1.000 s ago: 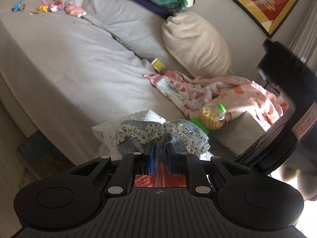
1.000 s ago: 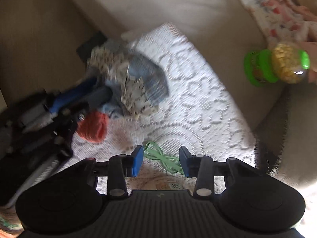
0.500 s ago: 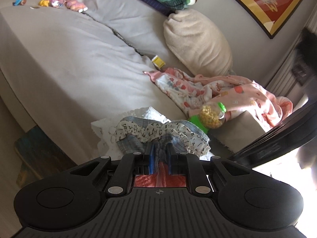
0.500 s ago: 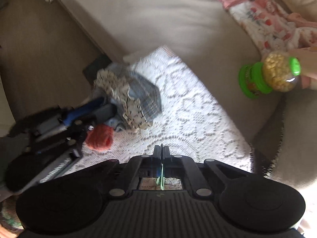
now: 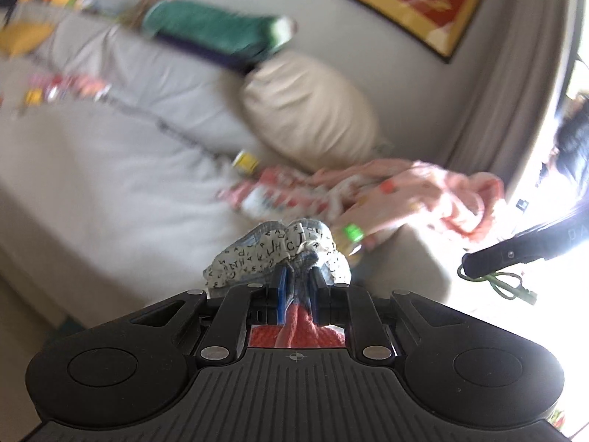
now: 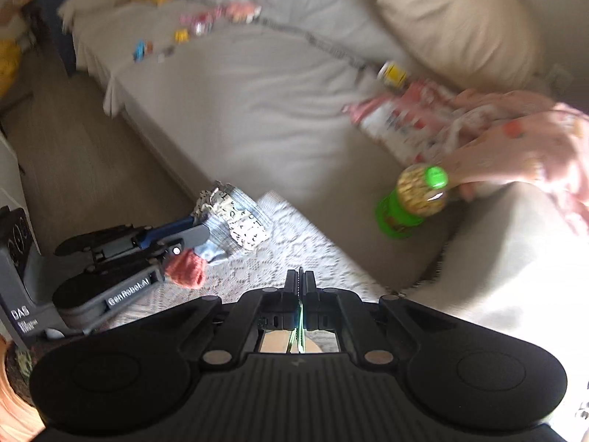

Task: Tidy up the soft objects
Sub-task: 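Lower the pouch and green clip into the pink box and release both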

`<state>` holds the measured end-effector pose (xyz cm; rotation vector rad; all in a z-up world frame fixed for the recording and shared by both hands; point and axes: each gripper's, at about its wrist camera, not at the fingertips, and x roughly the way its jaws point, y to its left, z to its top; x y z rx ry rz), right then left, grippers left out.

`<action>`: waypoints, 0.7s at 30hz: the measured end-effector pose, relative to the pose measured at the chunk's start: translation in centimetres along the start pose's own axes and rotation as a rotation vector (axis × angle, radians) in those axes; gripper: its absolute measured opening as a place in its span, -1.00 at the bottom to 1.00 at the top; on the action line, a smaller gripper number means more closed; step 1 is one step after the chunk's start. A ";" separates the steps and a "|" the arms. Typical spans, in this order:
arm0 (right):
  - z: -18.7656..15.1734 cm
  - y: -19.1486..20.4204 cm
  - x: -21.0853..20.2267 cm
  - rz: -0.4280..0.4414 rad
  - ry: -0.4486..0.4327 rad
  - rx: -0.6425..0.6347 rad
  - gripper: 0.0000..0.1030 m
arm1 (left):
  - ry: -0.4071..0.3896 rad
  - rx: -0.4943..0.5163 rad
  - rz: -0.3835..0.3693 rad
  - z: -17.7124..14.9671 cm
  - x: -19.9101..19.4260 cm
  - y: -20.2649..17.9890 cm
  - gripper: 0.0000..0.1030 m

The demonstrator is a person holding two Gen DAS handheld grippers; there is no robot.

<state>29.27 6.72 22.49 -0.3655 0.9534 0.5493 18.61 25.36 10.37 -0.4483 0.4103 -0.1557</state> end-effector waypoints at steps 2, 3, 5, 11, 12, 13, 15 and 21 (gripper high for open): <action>-1.2 -1.4 -2.9 0.003 -0.060 0.036 -0.96 | -0.018 0.042 -0.022 1.1 -0.9 -2.5 -0.70; -2.0 -2.1 -4.2 0.008 -0.087 0.053 -0.96 | -0.027 0.059 -0.037 1.6 -1.4 -3.8 -0.70; -3.7 -3.7 -6.9 0.009 -0.137 0.085 -0.96 | -0.036 0.090 -0.079 2.2 -2.0 -6.7 -0.70; -9.7 -10.1 -12.3 -0.020 -0.225 0.191 -0.96 | 0.013 0.204 -0.189 1.2 -1.0 -16.0 -0.70; -10.8 -11.0 -12.8 -0.027 -0.231 0.205 -0.96 | 0.034 0.222 -0.213 0.7 -0.5 -17.7 -0.70; -12.0 -12.1 -13.3 -0.033 -0.237 0.224 -0.96 | 0.058 0.237 -0.240 0.1 0.0 -19.3 -0.70; -14.4 -14.2 -14.4 -0.047 -0.242 0.269 -0.96 | 0.106 0.259 -0.287 -1.2 1.1 -22.1 -0.70; -21.0 -19.5 -16.7 -0.104 -0.253 0.381 -0.96 | 0.255 0.344 -0.413 -6.4 3.7 -29.3 -0.70</action>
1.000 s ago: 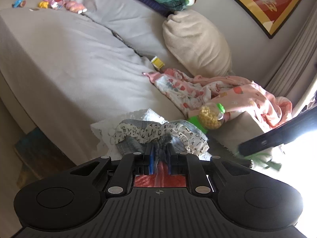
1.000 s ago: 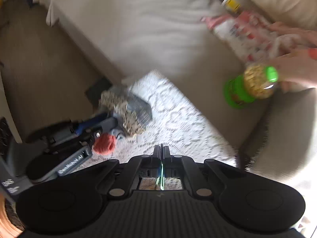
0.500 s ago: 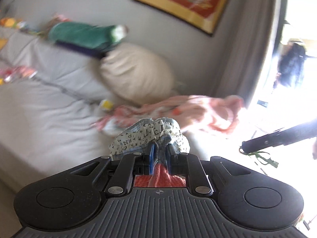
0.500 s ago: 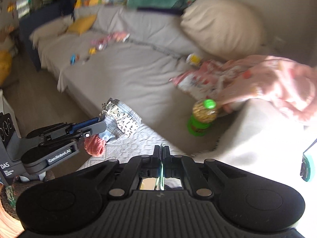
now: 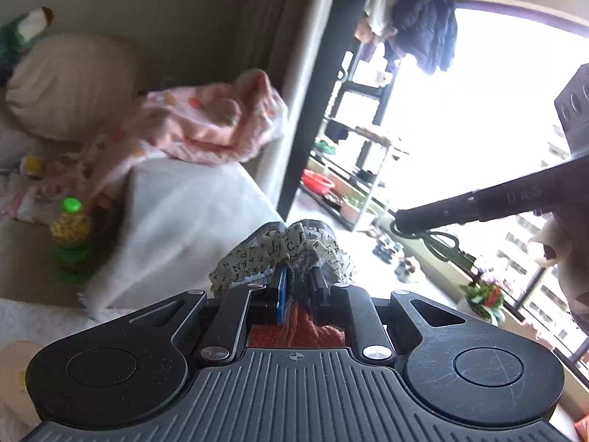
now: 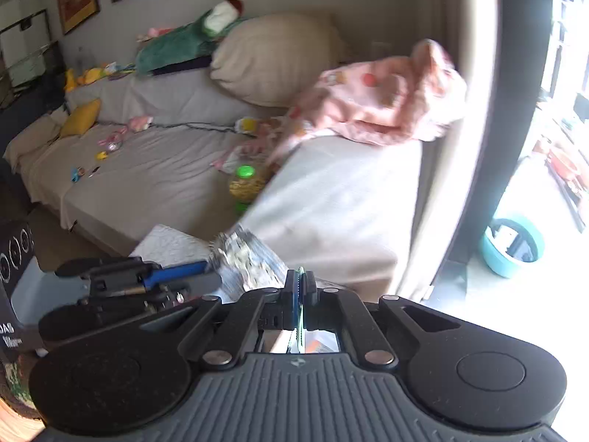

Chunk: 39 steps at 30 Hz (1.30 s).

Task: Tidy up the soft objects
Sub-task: 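Lower the pouch and green clip into the pink box and release both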

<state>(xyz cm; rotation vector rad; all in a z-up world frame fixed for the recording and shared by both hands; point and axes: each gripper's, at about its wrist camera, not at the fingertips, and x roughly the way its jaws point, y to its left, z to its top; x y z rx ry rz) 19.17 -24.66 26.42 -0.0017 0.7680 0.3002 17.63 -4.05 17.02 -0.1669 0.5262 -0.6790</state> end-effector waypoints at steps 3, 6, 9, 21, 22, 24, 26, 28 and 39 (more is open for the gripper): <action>-1.5 -2.5 -0.2 -0.010 0.001 0.029 -0.96 | 0.081 -0.003 -0.070 -1.8 2.8 -2.1 -0.70; -2.8 -4.0 0.8 -0.008 0.019 0.049 -0.96 | 0.147 0.036 -0.066 -4.2 5.4 -4.2 -0.70; -4.1 -5.3 1.9 -0.015 0.039 0.065 -0.96 | 0.200 0.066 -0.055 -5.9 7.1 -4.9 -0.70; -6.3 -8.1 6.5 0.020 0.068 0.143 -0.95 | 0.250 0.125 0.040 -6.4 10.7 -4.8 -0.69; -6.2 -8.3 6.8 0.026 0.066 0.153 -0.94 | 0.259 0.127 0.056 -6.5 11.2 -4.6 -0.70; -6.4 -8.8 7.2 0.039 0.059 0.186 -0.92 | 0.307 0.108 0.063 -6.8 12.3 -4.0 -0.69; -6.8 -9.2 7.3 0.044 0.055 0.208 -0.90 | 0.355 0.092 0.026 -7.4 13.1 -3.5 -0.69; -7.4 -9.2 7.4 0.035 0.052 0.203 -0.88 | 0.342 0.116 0.011 -7.8 13.3 -3.6 -0.67; -12.5 -8.1 9.2 0.066 0.128 0.185 -0.28 | 0.178 0.065 0.102 -4.5 9.8 -0.3 -0.52</action>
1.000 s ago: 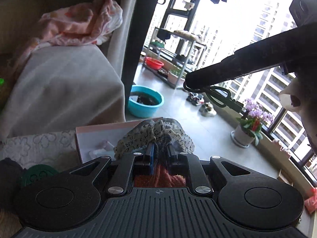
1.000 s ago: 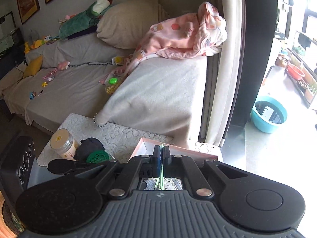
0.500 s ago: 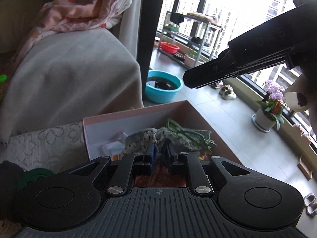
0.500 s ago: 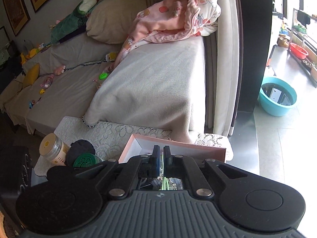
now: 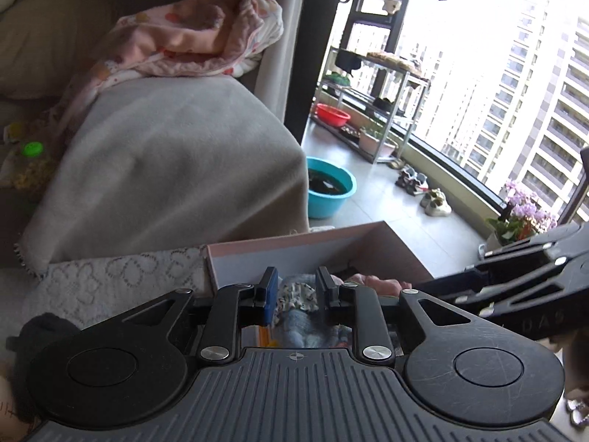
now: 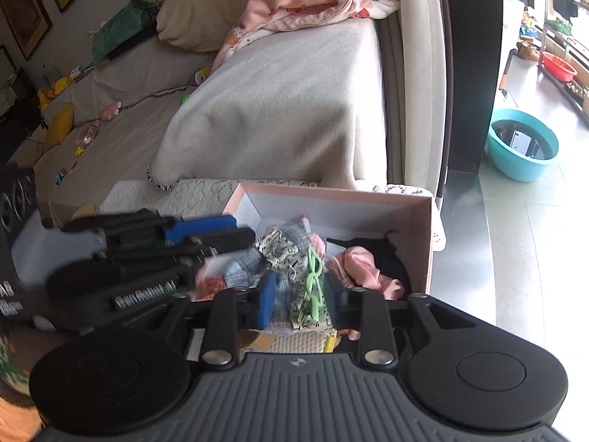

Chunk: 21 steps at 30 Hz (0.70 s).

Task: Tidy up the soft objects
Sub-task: 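Lower the pouch and green clip into the pink box and release both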

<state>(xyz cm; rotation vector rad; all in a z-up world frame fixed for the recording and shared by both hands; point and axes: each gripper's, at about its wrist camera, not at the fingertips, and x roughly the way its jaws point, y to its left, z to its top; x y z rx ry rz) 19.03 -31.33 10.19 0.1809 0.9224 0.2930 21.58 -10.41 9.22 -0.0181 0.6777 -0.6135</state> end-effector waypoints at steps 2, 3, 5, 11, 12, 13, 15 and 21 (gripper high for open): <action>-1.2 0.7 1.2 0.001 0.030 -0.022 -0.24 | 0.005 -0.002 -0.024 0.0 -0.7 0.1 -0.52; -1.7 1.0 2.1 0.001 0.052 -0.025 -0.24 | 0.022 0.002 -0.045 -0.1 -0.7 -0.1 -0.52; -2.1 1.0 3.6 0.027 0.063 0.008 -0.25 | 0.065 0.022 -0.079 -1.1 -0.6 -1.3 -0.52; -2.6 1.1 4.0 0.009 0.007 -0.001 -0.26 | 0.089 -0.004 -0.031 -2.7 -0.9 -1.2 -0.67; -2.7 0.7 3.8 0.014 0.008 0.015 -0.25 | 0.096 -0.001 -0.036 -2.9 -0.7 -1.3 -0.66; -2.8 0.3 3.6 0.019 0.007 0.032 -0.24 | 0.099 -0.002 -0.045 -3.0 -0.6 -1.4 -0.64; -3.0 -0.2 3.3 0.016 0.003 0.039 -0.24 | 0.105 0.009 -0.056 -3.2 -0.1 -1.9 -0.62; -3.5 0.5 1.0 -0.087 -0.054 -0.029 -0.21 | 0.117 0.068 -0.027 -3.4 1.6 -2.5 -0.64</action>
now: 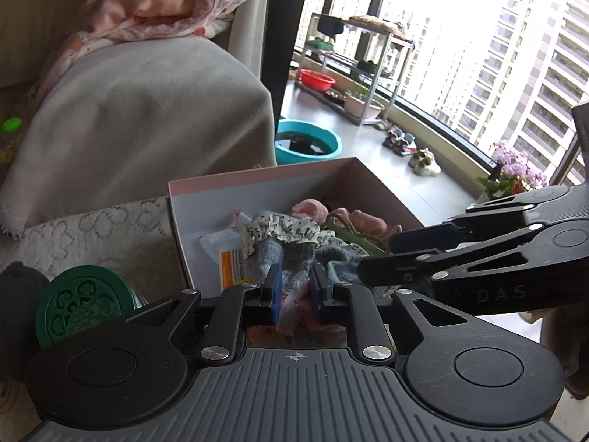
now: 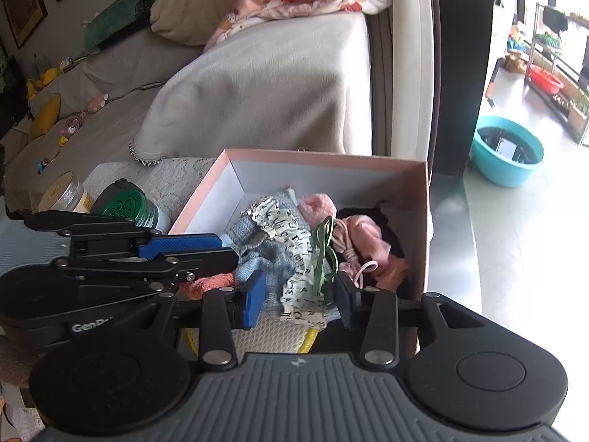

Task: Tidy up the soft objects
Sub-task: 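Lower the pouch and green clip into the pink box and release both, then move both grippers back to the black plush toy on the table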

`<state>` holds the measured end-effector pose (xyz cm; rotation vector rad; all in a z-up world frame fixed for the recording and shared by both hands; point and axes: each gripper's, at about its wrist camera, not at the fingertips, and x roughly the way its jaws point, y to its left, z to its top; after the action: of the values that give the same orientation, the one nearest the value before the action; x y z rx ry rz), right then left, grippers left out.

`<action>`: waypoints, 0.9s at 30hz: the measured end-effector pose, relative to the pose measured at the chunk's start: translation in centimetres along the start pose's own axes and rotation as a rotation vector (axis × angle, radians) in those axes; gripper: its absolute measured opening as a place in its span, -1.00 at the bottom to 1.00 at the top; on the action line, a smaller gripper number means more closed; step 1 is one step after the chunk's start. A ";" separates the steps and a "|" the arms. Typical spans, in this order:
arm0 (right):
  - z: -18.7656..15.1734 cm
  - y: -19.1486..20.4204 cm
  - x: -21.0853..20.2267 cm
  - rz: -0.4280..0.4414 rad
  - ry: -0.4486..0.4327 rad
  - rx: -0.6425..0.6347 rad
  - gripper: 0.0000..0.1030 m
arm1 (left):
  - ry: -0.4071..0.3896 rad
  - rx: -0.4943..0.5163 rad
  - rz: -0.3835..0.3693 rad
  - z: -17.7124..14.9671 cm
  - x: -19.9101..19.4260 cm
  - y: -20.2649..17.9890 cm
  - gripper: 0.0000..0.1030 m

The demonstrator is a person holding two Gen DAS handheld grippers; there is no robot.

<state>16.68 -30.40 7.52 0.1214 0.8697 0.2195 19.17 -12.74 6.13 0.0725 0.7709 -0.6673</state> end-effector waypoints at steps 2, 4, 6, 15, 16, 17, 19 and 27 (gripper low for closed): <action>0.2 0.1 -0.9 -0.026 -0.029 -0.014 -0.20 | -0.002 0.000 0.006 0.0 0.4 0.1 -0.64; 0.4 0.2 -1.3 -0.033 -0.043 -0.020 -0.20 | 0.003 -0.003 0.011 0.2 0.9 0.3 -0.64; 0.7 0.3 -1.3 -0.034 -0.047 -0.019 -0.20 | 0.005 0.016 0.029 0.4 1.4 0.3 -0.64; 1.3 -0.1 -1.2 -0.081 -0.057 0.012 0.06 | 0.014 0.075 0.114 0.6 3.0 -0.3 -0.64; 1.2 -0.1 -1.2 -0.087 -0.058 0.013 0.10 | 0.010 0.075 0.112 0.6 2.9 -0.3 -0.64; 1.2 -0.2 -1.3 -0.093 -0.059 0.014 0.10 | 0.003 0.071 0.107 0.5 2.7 -0.2 -0.64; 1.2 -0.1 -1.5 -0.099 -0.060 0.018 0.12 | -0.022 0.043 0.075 0.6 1.8 0.1 -0.64; 1.5 0.5 -3.2 -0.127 -0.125 0.024 0.48 | -0.241 -0.006 -0.007 -0.2 -8.6 1.8 -0.60</action>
<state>15.79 -30.70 10.93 0.1008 0.7531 0.0819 15.53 -6.69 11.40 -0.0168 0.5413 -0.6664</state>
